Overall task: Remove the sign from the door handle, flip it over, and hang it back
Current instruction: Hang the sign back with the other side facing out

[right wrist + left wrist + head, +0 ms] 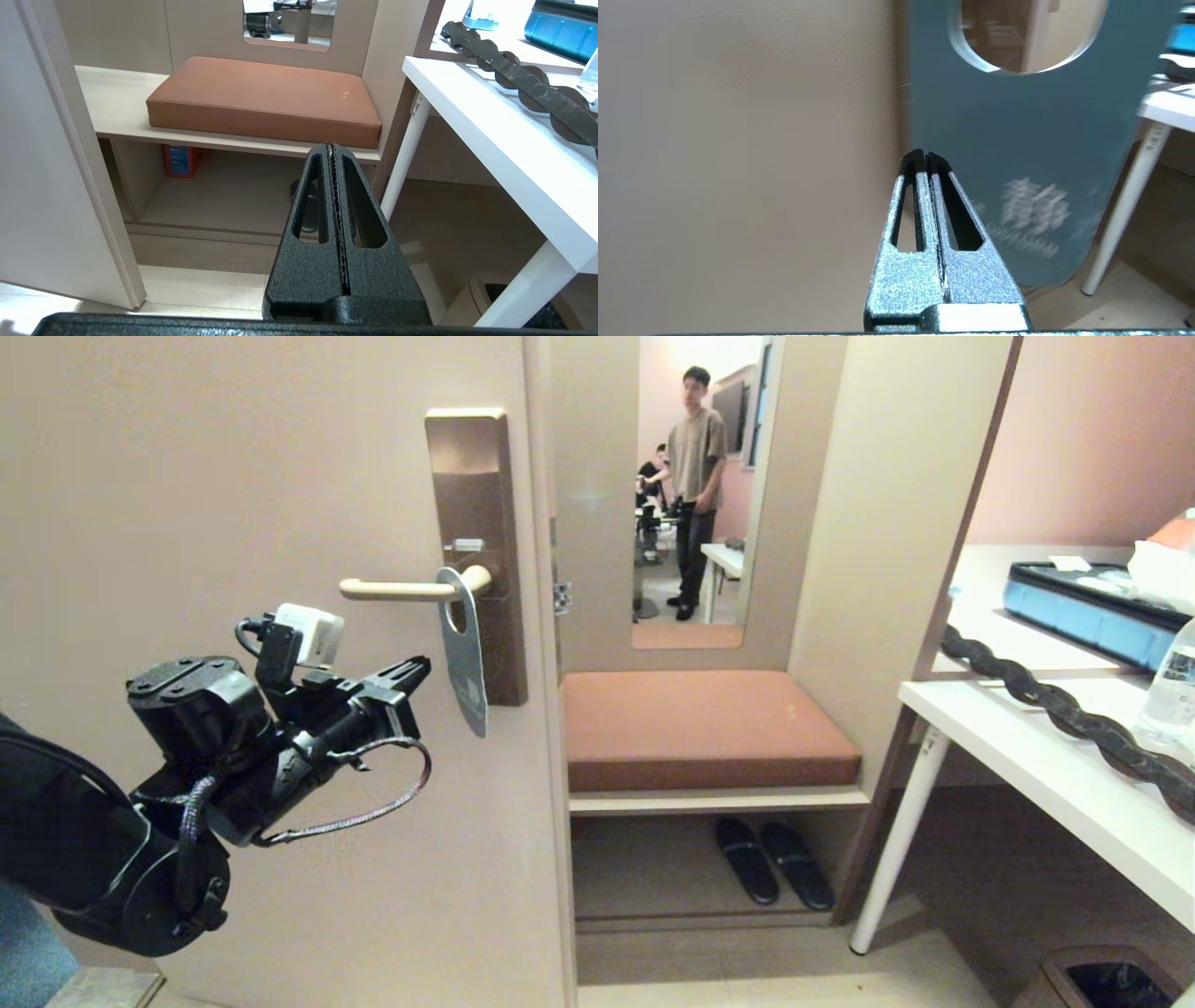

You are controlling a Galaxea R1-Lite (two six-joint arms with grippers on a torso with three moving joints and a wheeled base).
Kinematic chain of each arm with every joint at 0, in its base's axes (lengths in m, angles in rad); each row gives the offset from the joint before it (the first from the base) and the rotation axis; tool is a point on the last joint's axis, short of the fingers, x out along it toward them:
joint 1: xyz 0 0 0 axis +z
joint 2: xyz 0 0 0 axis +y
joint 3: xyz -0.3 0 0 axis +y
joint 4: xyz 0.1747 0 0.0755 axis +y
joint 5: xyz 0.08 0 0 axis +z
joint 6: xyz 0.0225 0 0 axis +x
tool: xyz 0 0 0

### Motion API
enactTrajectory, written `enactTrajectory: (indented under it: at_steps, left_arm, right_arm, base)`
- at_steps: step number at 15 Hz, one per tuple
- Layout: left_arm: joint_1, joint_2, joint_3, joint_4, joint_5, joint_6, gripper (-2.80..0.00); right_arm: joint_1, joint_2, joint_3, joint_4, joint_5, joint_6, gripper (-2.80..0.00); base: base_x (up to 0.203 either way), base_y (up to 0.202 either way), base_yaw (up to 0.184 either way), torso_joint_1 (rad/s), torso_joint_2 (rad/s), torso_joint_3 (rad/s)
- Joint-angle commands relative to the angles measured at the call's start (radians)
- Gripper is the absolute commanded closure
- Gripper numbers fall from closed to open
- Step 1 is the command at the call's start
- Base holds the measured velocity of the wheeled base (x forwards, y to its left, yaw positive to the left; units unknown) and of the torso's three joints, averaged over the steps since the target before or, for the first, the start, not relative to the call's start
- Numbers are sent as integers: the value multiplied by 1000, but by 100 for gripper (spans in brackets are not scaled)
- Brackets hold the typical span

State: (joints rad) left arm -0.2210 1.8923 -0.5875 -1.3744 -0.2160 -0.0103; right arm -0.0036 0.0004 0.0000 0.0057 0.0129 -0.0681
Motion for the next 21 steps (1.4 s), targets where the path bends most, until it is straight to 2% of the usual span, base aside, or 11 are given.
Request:
enactTrajectory:
  at_steps: [1,7,13,21]
  left_arm:
    - [-40,21,-17,-9,0,1,0]
    - [-147,37,-50,-9,1,0,0]
    - [-150,105,-179,-9,3,0,0]
    - [-149,122,-184,-9,10,0,0]
  right_arm:
    - [1,0,0,1,1,-1,0]
    - [0,0,0,0,1,-1,0]
    - [1,0,0,0,1,-1,0]
    - [1,0,0,0,1,-1,0]
  base:
    - [0,0,0,0,0,0]
    - [0,0,0,0,0,0]
    - [0,0,0,0,0,0]
    - [0,0,0,0,0,0]
